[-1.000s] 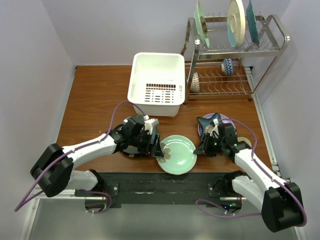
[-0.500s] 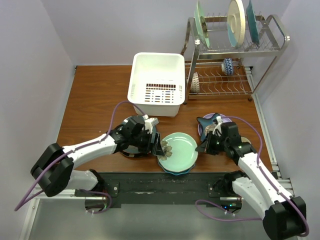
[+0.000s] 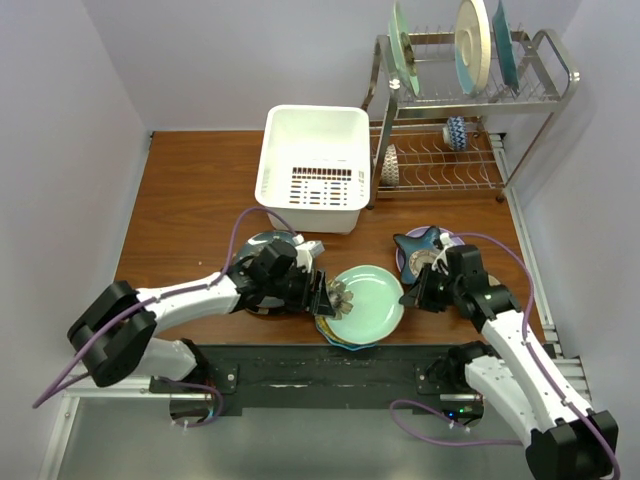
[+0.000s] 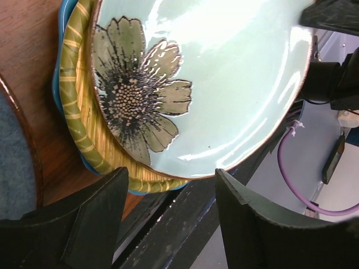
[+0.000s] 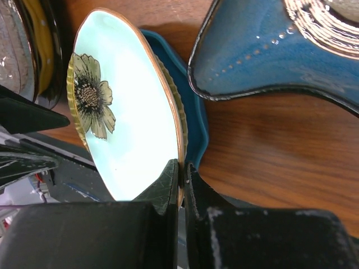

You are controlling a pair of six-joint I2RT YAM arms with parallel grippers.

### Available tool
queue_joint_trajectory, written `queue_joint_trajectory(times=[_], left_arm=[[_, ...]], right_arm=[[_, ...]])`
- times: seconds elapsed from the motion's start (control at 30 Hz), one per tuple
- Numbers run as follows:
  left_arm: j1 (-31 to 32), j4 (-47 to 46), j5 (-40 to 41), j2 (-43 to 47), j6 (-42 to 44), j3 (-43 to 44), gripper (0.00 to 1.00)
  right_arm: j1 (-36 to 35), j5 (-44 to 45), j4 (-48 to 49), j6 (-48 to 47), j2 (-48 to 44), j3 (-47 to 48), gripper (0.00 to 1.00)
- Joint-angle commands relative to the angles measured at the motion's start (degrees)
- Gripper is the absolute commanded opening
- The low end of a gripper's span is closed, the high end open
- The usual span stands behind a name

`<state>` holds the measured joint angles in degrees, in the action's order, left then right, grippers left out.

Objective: Place the plates into the plastic bin on the countertop
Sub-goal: Pick up the plate at the center of the board.

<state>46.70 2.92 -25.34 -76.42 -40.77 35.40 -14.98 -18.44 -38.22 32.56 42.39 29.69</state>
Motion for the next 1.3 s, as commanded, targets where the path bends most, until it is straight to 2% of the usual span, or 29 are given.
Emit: queue_joint_trajectory(times=[0.0,0.43,0.53,0.67,0.77,0.97,1.07,1.17,1.27], left_arm=[[1.46,-5.29,1.78,-2.33,-1.59,0.81,0.67],[6.47,1.3,15.49,-9.87,-2.55,6.61,0.66],[8.14,1.74,16.38,-12.51,-3.08,7.84,0.65],[9.29,0.51,15.76,-14.98,-3.87,8.2,0.58],[9.46,0.25,15.15,-16.39,-3.96,8.28,0.55],[9.55,-0.1,14.97,-17.8,-3.88,8.2,0.56],[9.55,-0.28,14.62,-18.5,-3.87,8.46,0.56],[9.55,-0.37,14.45,-18.76,-3.87,8.37,0.56],[9.55,-0.28,14.44,-18.85,-3.87,8.37,0.56]], right_arm=[[0.04,4.02,-3.26,0.14,-2.75,4.23,0.0],[0.04,4.81,-3.62,1.54,-3.98,3.79,0.0],[0.04,4.11,-2.74,2.07,-3.81,3.09,0.0],[0.04,2.53,-1.16,3.3,-3.89,0.73,0.0],[0.04,0.34,1.3,5.49,-4.94,-2.43,0.01],[0.13,-1.16,3.85,8.4,-7.23,-6.92,0.12],[0.04,-2.56,5.69,9.98,-8.46,-9.47,0.32],[0.13,-3.71,7.8,12.0,-9.61,-11.84,0.4],[0.04,-4.59,9.3,13.41,-10.48,-13.43,0.4]])
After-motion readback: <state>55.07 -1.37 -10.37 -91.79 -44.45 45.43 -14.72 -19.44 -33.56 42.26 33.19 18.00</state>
